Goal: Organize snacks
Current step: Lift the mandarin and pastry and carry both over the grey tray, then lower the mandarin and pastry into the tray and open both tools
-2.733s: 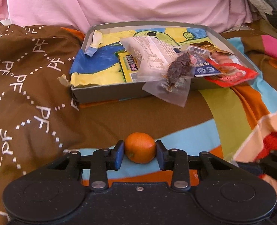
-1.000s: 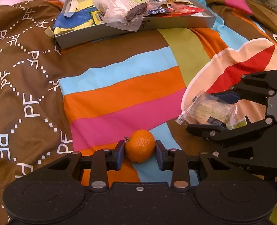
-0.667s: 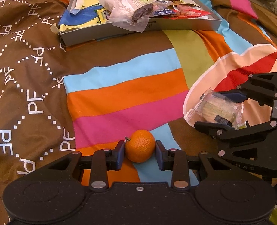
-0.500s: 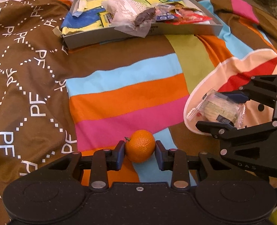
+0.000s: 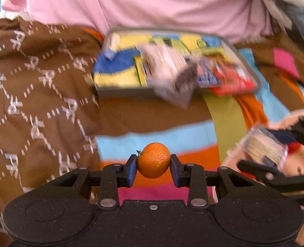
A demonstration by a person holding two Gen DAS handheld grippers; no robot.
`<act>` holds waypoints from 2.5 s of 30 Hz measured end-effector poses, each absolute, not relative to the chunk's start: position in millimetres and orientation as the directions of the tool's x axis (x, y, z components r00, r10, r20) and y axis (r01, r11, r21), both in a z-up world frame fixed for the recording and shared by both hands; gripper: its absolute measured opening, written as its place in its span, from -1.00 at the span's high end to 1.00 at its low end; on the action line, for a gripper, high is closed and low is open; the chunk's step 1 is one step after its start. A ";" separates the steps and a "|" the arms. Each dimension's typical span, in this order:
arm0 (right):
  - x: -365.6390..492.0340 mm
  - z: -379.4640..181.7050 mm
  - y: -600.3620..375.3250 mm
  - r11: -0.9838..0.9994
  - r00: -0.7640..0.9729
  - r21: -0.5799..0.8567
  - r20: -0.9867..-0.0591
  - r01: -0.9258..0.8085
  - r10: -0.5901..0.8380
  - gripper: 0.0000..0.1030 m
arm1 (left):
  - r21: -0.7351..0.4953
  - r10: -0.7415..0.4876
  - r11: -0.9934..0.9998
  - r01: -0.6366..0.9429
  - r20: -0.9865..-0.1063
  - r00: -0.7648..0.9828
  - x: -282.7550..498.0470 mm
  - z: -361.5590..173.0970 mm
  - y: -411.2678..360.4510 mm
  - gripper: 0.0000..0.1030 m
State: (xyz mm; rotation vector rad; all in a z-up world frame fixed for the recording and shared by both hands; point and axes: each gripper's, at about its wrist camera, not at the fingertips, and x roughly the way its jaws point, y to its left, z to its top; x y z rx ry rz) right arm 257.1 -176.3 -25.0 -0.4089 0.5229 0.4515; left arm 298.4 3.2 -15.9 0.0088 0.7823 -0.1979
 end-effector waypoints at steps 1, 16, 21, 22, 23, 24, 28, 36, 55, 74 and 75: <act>260.0 -19.3 -177.9 0.829 0.783 -0.252 -0.541 -0.499 0.307 -0.05 | -0.069 -0.170 0.983 0.169 -0.688 0.706 303.8 -10.3 5.3 0.31; 347.1 29.5 -157.4 0.892 0.877 -0.202 -0.363 -0.404 0.315 -0.05 | -0.079 -0.102 0.994 0.070 -0.545 0.832 410.9 38.0 10.5 0.30; 392.9 33.4 -159.2 0.923 0.889 -0.139 -0.355 -0.358 0.291 -0.05 | -0.120 -0.093 0.992 0.030 -0.560 0.823 447.7 25.9 14.9 0.30; 404.7 33.8 -159.7 0.929 0.892 -0.132 -0.354 -0.345 0.281 -0.05 | -0.118 -0.086 0.993 0.024 -0.561 0.823 453.8 23.5 14.4 0.30; 414.5 33.7 -161.0 0.935 0.894 -0.122 -0.356 -0.334 0.273 -0.05 | -0.112 -0.078 0.994 0.018 -0.560 0.824 459.9 21.5 13.2 0.30; 423.0 33.4 -161.9 0.940 0.893 -0.107 -0.362 -0.324 0.267 -0.05 | -0.111 -0.074 0.994 0.014 -0.561 0.824 465.1 19.7 12.4 0.30; 458.6 29.8 -168.0 0.957 0.879 -0.038 -0.407 -0.287 0.248 -0.05 | -0.121 -0.071 0.993 0.002 -0.566 0.821 485.6 14.6 8.9 0.30; 483.6 14.9 -170.4 0.963 0.854 -0.029 -0.469 -0.269 0.225 -0.05 | -0.145 -0.083 0.989 -0.002 -0.574 0.815 505.8 1.4 2.4 0.30; 503.3 4.6 -175.3 0.971 0.822 0.067 -0.522 -0.229 0.230 -0.06 | -0.173 -0.073 0.984 -0.040 -0.599 0.798 511.9 -13.3 8.2 0.30; 502.0 4.3 -175.8 0.972 0.817 0.063 -0.531 -0.227 0.226 -0.06 | -0.155 -0.058 0.987 -0.048 -0.615 0.786 509.5 -12.9 2.8 0.29; 501.8 4.8 -176.3 0.972 0.816 0.064 -0.532 -0.228 0.226 -0.06 | -0.151 -0.056 0.987 -0.048 -0.615 0.786 509.2 -12.5 2.5 0.26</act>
